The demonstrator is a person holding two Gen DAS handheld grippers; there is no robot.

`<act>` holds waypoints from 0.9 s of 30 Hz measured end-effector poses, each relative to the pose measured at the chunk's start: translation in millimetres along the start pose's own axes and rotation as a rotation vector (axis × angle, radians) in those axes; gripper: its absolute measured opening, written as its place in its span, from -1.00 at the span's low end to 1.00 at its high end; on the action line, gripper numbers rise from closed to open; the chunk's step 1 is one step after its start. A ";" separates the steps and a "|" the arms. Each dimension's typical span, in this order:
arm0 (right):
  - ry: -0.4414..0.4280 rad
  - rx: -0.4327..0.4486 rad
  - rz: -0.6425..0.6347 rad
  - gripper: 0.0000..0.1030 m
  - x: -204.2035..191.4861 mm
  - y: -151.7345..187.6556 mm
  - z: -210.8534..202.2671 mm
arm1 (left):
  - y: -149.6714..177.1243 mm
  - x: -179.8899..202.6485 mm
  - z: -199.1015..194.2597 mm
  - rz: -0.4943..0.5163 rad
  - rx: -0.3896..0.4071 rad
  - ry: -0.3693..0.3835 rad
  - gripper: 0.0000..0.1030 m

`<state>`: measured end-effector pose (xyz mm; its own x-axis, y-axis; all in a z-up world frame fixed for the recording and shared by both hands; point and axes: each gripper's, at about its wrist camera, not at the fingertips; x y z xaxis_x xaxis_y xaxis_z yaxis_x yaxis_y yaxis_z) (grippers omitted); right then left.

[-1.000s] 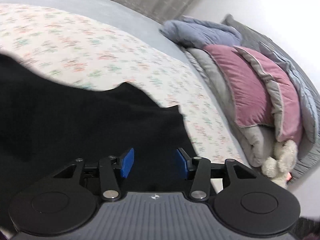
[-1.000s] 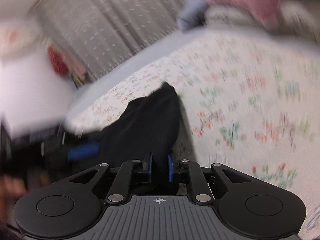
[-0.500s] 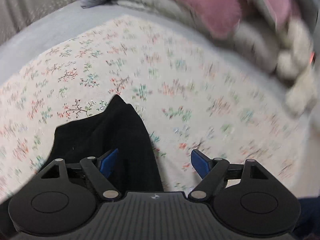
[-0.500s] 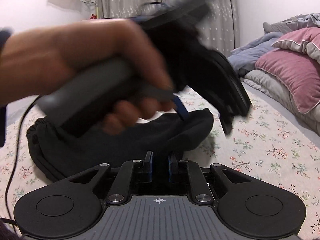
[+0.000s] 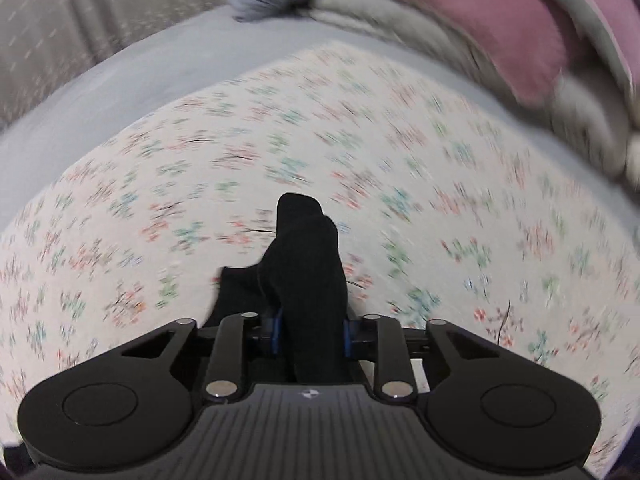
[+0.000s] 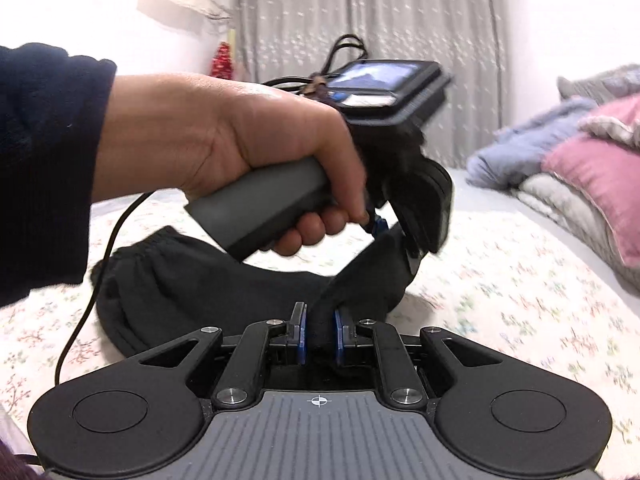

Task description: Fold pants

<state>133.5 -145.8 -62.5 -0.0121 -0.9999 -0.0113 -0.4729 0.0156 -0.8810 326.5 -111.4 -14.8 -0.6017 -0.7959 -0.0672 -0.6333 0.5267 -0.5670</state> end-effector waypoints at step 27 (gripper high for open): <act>-0.314 -0.039 -0.069 -0.74 -120.9 -47.6 23.3 | 91.6 -227.8 -99.5 -0.360 0.124 0.083 -0.77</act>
<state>178.0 -25.8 -30.2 0.2909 -0.9512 -0.1027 -0.4969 -0.0585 -0.8658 357.2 147.9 30.2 -0.3923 -0.8936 0.2180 -0.7507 0.1741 -0.6373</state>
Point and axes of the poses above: each gripper's, at about its wrist camera, not at the fingertips, and z roughly the way its jaws point, x to its right, y to its underside
